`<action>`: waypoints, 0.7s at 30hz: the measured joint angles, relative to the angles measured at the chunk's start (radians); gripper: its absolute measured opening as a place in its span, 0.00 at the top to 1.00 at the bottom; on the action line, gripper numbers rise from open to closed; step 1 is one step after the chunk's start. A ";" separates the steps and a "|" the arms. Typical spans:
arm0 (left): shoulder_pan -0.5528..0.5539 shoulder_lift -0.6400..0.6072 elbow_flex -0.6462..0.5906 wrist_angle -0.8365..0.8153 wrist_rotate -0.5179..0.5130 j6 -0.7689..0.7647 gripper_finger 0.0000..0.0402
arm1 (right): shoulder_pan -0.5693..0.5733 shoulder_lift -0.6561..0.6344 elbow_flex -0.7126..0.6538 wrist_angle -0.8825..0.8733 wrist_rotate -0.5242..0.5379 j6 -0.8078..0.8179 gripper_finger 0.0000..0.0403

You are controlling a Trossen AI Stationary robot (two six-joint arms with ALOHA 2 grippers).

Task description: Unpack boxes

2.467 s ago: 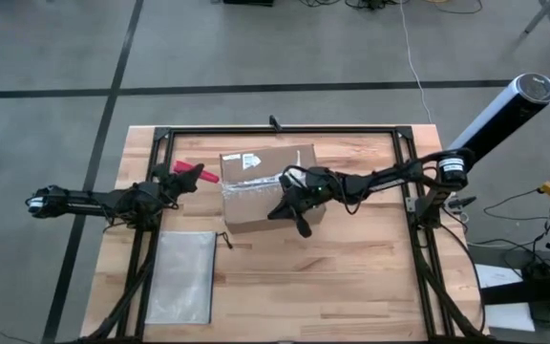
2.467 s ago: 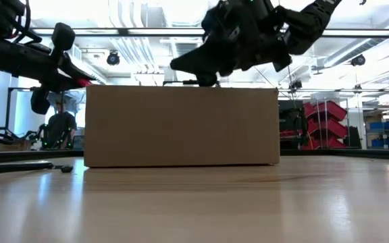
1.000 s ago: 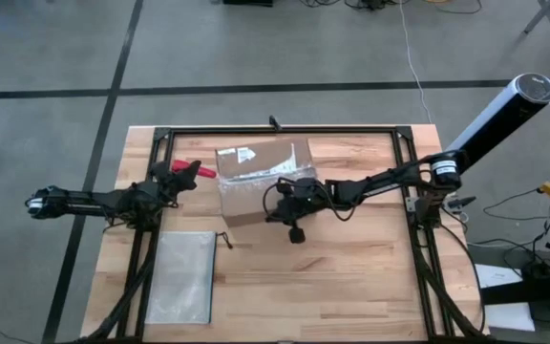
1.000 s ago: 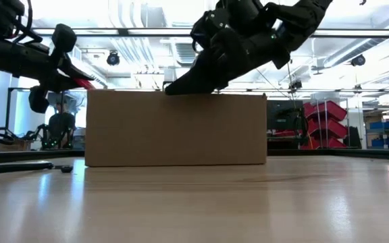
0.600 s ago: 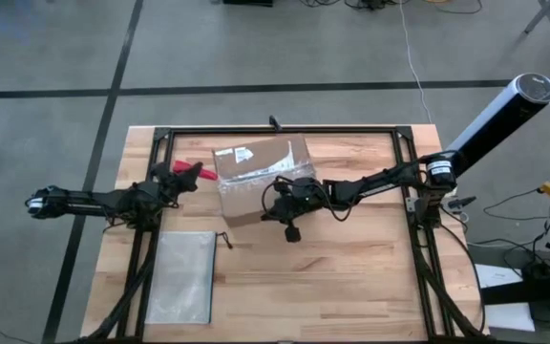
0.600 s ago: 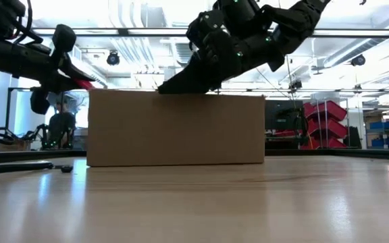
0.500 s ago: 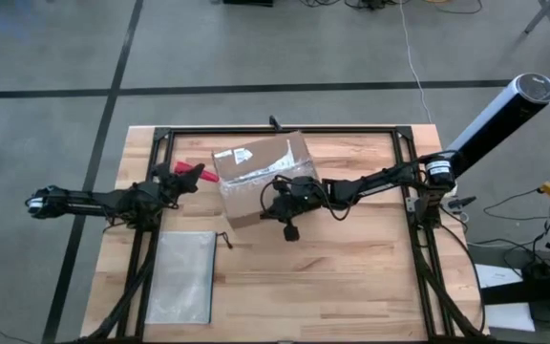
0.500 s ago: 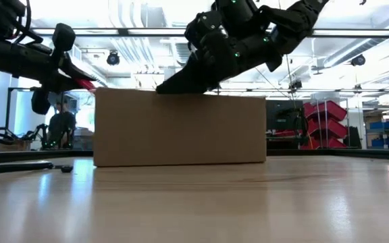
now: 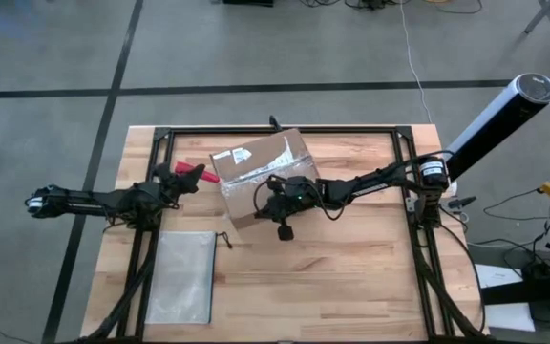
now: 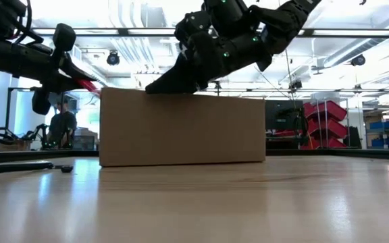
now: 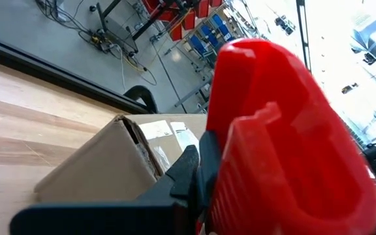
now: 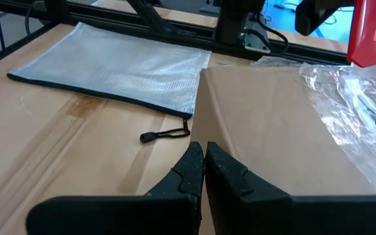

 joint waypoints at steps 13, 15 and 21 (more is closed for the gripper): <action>0.001 -0.036 0.001 -0.005 0.021 0.090 0.92 | -0.006 -0.003 0.022 -0.114 0.131 -0.028 1.00; 0.001 -0.044 0.001 -0.004 0.026 0.108 0.92 | -0.007 -0.004 0.021 -0.122 0.135 -0.026 1.00; 0.001 -0.059 0.001 0.010 0.069 0.162 0.92 | -0.010 -0.018 0.020 -0.143 0.147 -0.018 1.00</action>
